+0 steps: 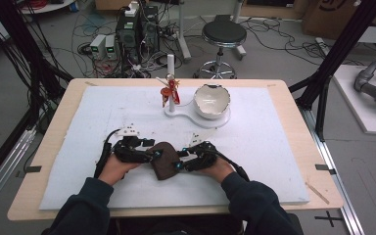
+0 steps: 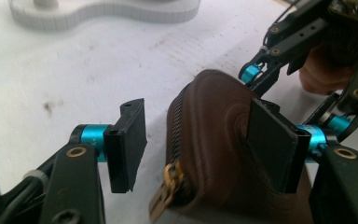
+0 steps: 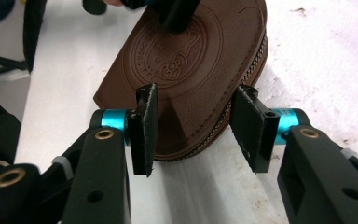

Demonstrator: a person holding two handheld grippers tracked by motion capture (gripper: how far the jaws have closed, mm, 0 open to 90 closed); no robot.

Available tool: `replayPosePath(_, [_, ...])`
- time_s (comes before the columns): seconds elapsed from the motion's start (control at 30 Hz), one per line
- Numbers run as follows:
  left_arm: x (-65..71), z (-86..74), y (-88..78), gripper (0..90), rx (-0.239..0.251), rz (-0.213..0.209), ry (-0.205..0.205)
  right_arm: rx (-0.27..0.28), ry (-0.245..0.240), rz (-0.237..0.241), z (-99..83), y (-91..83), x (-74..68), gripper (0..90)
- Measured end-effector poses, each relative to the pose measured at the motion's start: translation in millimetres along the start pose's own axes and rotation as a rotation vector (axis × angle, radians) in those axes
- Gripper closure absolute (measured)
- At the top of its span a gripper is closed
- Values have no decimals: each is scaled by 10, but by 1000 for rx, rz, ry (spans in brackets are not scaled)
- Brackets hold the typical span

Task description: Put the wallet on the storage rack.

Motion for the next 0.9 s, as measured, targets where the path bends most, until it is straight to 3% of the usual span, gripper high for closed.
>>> replayPosePath(0.03, [-8, -11, -3, 385, -6, -37, -26, -4, -14, -9, 1, -8, -9, 542])
replayPosePath(0.07, [2, -16, -5, 450, -4, -87, -38, -3, -20, -15, 2, -13, -16, 543])
replayPosePath(0.1, [4, -17, -4, 520, 0, -87, -25, -3, -27, -16, 3, -15, -18, 543])
replayPosePath(0.17, [10, -13, -11, 544, 9, -85, 5, 1, -13, -1, -2, -16, -7, 535])
replayPosePath(0.23, [24, 1, -30, 567, 38, -99, 33, 2, 25, 13, -12, -7, 21, 427])
replayPosePath(0.3, [67, 26, -59, 591, 76, -115, 96, 12, 71, 29, -22, 13, 80, 300])
replayPosePath(0.43, [174, 74, -88, 633, 151, -137, 209, 65, 122, 143, 2, 42, 127, 254])
replayPosePath(0.5, [184, 87, -81, 632, 152, -121, 210, 86, 123, 173, 28, 47, 135, 295])
replayPosePath(0.6, [152, 81, -79, 627, 142, -111, 193, 81, 108, 239, 43, 47, 121, 455])
replayPosePath(0.63, [147, 81, -80, 621, 139, -105, 183, 80, 112, 238, 45, 43, 121, 481])
replayPosePath(0.77, [105, 117, -142, 525, 166, -38, 166, 120, 168, 306, 44, -45, 152, 624])
replayPosePath(0.9, [-15, 151, -297, 408, 221, 49, 127, 185, 170, 274, 55, -215, 207, 685])
Point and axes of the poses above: each handheld gripper's, and its own axes: y roughly forward along the jaws, z roughly out of its top, x roughly to its right, the point moved 6 cm from there along y, roughly forward along the jaws, and after that the axes turned 14 degrees about -x, right-handed, at the moved point
